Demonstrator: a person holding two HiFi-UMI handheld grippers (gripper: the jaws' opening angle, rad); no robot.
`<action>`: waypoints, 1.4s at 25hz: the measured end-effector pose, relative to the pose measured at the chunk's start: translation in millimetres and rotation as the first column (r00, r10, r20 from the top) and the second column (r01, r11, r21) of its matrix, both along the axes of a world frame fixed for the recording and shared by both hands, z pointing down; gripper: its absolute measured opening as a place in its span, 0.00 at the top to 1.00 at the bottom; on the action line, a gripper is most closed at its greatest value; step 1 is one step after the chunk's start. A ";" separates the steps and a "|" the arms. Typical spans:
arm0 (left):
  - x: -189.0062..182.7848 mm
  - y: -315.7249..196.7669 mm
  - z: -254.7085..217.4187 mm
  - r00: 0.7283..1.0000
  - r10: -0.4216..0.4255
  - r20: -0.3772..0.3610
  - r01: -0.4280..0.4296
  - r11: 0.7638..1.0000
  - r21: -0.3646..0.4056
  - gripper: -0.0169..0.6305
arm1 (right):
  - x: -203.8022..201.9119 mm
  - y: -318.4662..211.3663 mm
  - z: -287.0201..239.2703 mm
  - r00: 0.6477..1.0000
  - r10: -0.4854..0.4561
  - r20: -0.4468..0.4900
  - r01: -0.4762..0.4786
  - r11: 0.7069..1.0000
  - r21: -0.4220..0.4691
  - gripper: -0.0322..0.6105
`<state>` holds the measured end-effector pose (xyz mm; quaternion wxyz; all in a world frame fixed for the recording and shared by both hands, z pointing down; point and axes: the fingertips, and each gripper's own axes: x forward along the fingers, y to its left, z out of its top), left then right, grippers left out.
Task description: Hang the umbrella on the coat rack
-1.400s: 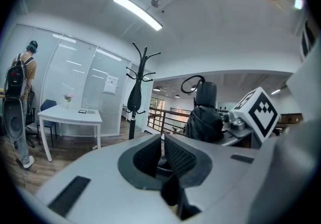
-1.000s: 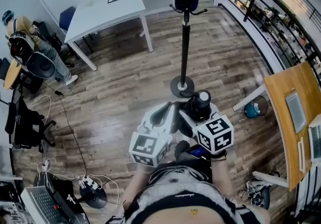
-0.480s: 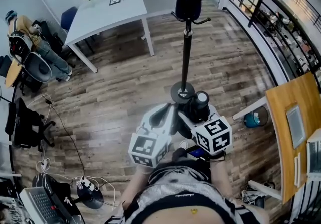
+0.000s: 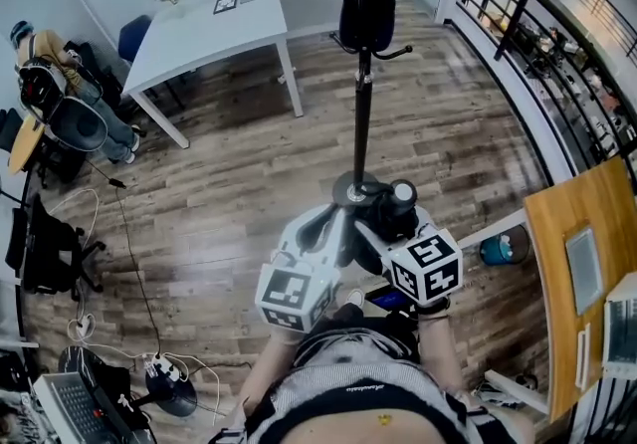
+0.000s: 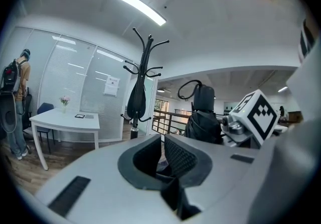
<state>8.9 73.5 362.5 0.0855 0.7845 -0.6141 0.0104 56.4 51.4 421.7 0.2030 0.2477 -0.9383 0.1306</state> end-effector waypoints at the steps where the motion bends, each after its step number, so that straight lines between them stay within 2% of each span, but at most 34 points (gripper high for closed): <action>1: 0.7 -3.3 0.9 1.000 -0.002 0.000 0.002 1.000 0.002 0.94 | 1.3 -4.0 -0.2 1.000 -0.002 -0.004 0.002 1.000 0.003 0.54; 7: 10.8 -15.0 5.7 1.000 0.009 -0.007 -0.009 1.000 -0.003 0.94 | 8.2 -17.8 -2.4 1.000 -0.008 0.000 0.008 1.000 0.009 0.54; 16: 6.2 -23.8 3.8 1.000 -0.003 0.007 0.003 1.000 -0.009 0.94 | 9.8 -25.2 0.1 1.000 -0.005 -0.007 0.005 1.000 0.000 0.54; 24: 5.5 -53.4 -0.5 0.999 0.045 -0.014 -0.045 0.999 -0.030 0.94 | 4.2 -49.0 3.9 0.999 0.033 0.003 -0.033 0.999 -0.014 0.54; 35: -15.8 -106.1 -2.4 0.994 0.106 -0.036 -0.107 0.994 -0.026 0.94 | -12.6 -96.3 1.2 0.995 0.102 0.002 -0.102 0.995 -0.013 0.54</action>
